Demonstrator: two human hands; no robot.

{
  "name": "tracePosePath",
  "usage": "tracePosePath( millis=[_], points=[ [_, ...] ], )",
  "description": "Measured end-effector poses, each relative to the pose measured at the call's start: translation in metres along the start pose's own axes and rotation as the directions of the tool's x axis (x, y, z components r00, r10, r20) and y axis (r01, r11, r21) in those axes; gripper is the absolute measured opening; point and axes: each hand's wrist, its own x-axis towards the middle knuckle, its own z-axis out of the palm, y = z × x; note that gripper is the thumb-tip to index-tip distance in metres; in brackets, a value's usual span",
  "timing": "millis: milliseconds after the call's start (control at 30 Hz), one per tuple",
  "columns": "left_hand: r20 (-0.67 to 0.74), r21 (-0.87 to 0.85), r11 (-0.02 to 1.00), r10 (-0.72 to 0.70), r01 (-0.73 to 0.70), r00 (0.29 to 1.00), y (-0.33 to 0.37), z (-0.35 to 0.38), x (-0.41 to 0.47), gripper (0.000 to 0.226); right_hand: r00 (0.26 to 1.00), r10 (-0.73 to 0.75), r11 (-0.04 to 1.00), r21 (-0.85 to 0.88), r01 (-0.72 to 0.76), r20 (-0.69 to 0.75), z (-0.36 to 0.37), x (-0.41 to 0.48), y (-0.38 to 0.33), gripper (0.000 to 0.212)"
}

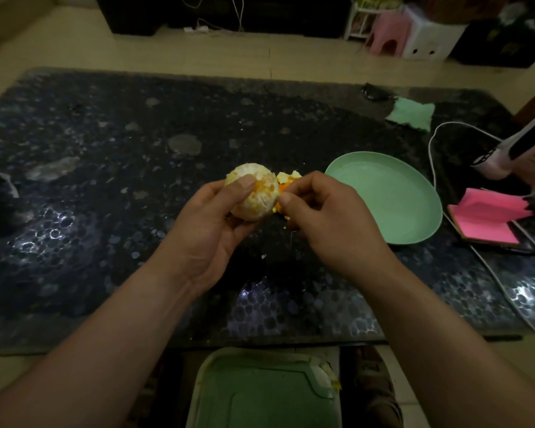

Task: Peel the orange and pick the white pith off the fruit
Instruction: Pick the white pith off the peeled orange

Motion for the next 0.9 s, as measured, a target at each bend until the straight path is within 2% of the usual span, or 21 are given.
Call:
tracePosePath(
  millis=[167,267,400,733,900],
  points=[
    [0.000,0.021,0.999,0.036,-0.036,0.999,0.0010,0.0008,-0.0018,0.065,1.000,-0.005,0.999,0.039,0.005,0.002,0.0009,-0.0035,-0.0047,0.014],
    [-0.002,0.045,0.998,0.053,-0.052,0.999,0.0008,0.0011,-0.0027,0.056,1.000,-0.011,1.000,0.019,0.011,-0.004,0.0004,-0.0034,-0.0045,0.014],
    [-0.011,0.089,0.993,0.075,-0.074,0.997,-0.0006,0.0034,-0.0046,0.058,1.000,-0.027,0.999,-0.028,0.027,-0.011,0.0018,-0.0027,-0.0031,0.013],
    [-0.035,0.100,0.990,0.103,-0.099,0.994,-0.0045,0.0069,-0.0062,0.063,0.983,-0.132,0.987,-0.110,0.119,-0.125,0.0072,-0.0054,-0.0008,0.015],
    [-0.022,0.060,0.995,0.081,-0.080,0.996,0.0000,0.0049,-0.0052,0.057,0.994,-0.086,0.996,-0.043,0.083,-0.065,0.0026,-0.0034,0.0001,0.014]
  ],
)
